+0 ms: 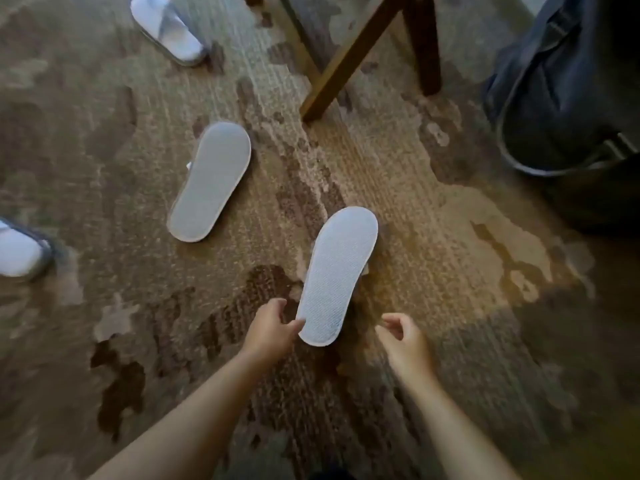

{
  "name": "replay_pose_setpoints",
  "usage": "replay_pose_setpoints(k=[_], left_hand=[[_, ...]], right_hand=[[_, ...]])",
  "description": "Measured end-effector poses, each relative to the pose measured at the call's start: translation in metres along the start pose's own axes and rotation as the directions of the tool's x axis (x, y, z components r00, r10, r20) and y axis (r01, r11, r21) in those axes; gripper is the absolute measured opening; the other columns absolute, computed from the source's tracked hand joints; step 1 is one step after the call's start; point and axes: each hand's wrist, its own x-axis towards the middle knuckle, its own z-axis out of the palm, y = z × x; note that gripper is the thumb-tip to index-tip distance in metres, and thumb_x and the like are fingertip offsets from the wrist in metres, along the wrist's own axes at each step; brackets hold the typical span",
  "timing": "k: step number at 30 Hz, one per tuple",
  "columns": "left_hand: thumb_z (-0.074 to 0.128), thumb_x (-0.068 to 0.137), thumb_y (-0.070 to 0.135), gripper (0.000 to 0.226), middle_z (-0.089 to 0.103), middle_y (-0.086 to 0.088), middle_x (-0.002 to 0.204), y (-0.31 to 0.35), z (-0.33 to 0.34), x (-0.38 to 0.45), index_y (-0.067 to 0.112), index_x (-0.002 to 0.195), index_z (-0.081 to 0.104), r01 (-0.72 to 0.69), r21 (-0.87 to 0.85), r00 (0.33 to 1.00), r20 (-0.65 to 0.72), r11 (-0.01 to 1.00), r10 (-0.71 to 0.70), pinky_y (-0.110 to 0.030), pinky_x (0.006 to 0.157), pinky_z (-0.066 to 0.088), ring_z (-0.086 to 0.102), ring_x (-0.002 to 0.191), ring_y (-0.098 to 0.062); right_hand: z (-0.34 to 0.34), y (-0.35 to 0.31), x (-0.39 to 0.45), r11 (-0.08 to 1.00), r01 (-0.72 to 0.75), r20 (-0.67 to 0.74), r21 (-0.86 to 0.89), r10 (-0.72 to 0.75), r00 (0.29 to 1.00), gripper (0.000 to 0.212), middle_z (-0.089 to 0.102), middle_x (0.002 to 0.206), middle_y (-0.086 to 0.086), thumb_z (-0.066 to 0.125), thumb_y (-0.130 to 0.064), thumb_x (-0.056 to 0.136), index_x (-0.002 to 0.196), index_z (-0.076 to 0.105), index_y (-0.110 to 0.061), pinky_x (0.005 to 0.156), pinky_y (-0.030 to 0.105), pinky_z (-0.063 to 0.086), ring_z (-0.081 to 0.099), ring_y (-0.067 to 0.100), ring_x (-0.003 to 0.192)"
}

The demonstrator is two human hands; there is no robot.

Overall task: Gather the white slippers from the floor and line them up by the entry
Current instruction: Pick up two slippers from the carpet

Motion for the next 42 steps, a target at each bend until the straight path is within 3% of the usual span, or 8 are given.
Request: replay_pose_setpoints(k=[6,10,13,16,21,27,31,42], left_hand=[[0.07,0.073,0.031,0.078,0.034,-0.013,0.142,-0.014,0.05,0.083,0.009,0.135,0.029,-0.046,-0.08,0.999,-0.028,0.996,0.044,-0.043,0.102,0.04,0.037,0.128,-0.029],[0.069,0.075,0.026,0.059,0.051,-0.009,0.125,-0.014,0.051,0.093,0.01,0.124,0.041,-0.001,-0.196,0.998,0.066,0.981,0.014,-0.034,0.079,0.047,0.053,0.101,-0.021],[0.066,0.078,0.023,0.02,0.062,-0.007,0.102,-0.01,0.042,0.083,0.016,0.092,0.053,-0.06,-0.269,0.987,0.129,0.961,0.098,-0.035,0.073,0.05,0.058,0.087,-0.02],[0.06,0.081,0.015,0.017,0.057,-0.004,0.085,-0.008,0.011,0.075,0.022,0.075,0.047,-0.154,-0.344,0.981,0.055,0.926,0.183,-0.035,0.07,0.044,0.055,0.082,-0.021],[0.057,0.083,0.011,0.01,0.052,0.0,0.079,-0.032,-0.084,0.059,0.016,0.082,0.048,-0.282,-0.381,0.959,-0.131,0.88,0.251,-0.031,0.071,0.041,0.05,0.079,-0.017],[0.053,0.085,0.006,0.009,0.052,-0.003,0.081,-0.073,-0.201,0.039,0.011,0.087,0.045,-0.274,-0.472,0.906,-0.42,0.838,0.06,-0.025,0.064,0.04,0.049,0.075,-0.017],[0.052,0.086,0.006,0.011,0.052,-0.013,0.092,-0.091,-0.241,0.038,0.009,0.093,0.043,-0.234,-0.57,0.877,-0.474,0.788,-0.082,-0.032,0.074,0.038,0.05,0.087,-0.021],[0.052,0.087,0.012,0.01,0.05,0.01,0.077,-0.129,-0.25,0.141,0.01,0.092,0.044,-0.207,-0.58,0.845,-0.511,0.788,-0.154,-0.021,0.053,0.038,0.048,0.07,-0.002]], right_hand=[[0.059,0.045,0.062,0.994,-0.013,-0.015,0.11,0.015,1.0,0.029,0.053,0.089,-0.004,0.057,-0.01,0.083,0.112,0.053,-0.008,0.067,0.016,0.039,0.055,0.017,0.093],[0.082,0.046,0.066,0.994,-0.015,0.041,0.112,0.01,0.999,0.035,0.054,0.086,-0.006,0.054,-0.005,0.084,0.118,0.046,-0.009,0.052,0.008,0.042,0.051,0.001,0.073],[0.08,0.04,0.056,0.993,0.008,0.031,0.12,-0.012,0.999,0.034,0.061,0.096,0.006,0.053,0.0,0.083,0.116,0.05,-0.007,0.064,0.015,0.044,0.055,0.012,0.081],[0.083,0.023,0.055,0.99,0.063,0.1,0.126,-0.075,0.992,0.026,0.061,0.084,-0.003,0.054,0.002,0.082,0.105,0.057,-0.01,0.062,0.008,0.045,0.056,0.006,0.076],[0.111,-0.035,0.067,0.99,0.134,0.123,0.05,-0.139,0.983,0.021,0.06,0.095,0.005,0.053,-0.008,0.086,0.107,0.057,-0.007,0.075,0.024,0.039,0.054,0.014,0.086],[0.18,-0.141,0.063,0.967,0.24,0.192,-0.091,-0.22,0.956,0.027,0.055,0.092,0.005,0.057,-0.012,0.084,0.11,0.054,-0.004,0.077,0.025,0.035,0.05,0.017,0.087],[0.22,-0.186,0.046,0.968,0.218,0.204,-0.124,-0.19,0.96,0.036,0.05,0.096,0.005,0.06,-0.017,0.082,0.114,0.049,-0.004,0.075,0.024,0.033,0.047,0.016,0.088],[0.314,-0.195,0.141,0.994,-0.022,-0.029,-0.11,0.019,0.999,0.072,0.047,0.132,0.023,0.073,-0.025,0.07,0.124,0.034,0.001,0.102,0.048,0.039,0.046,0.037,0.121]])
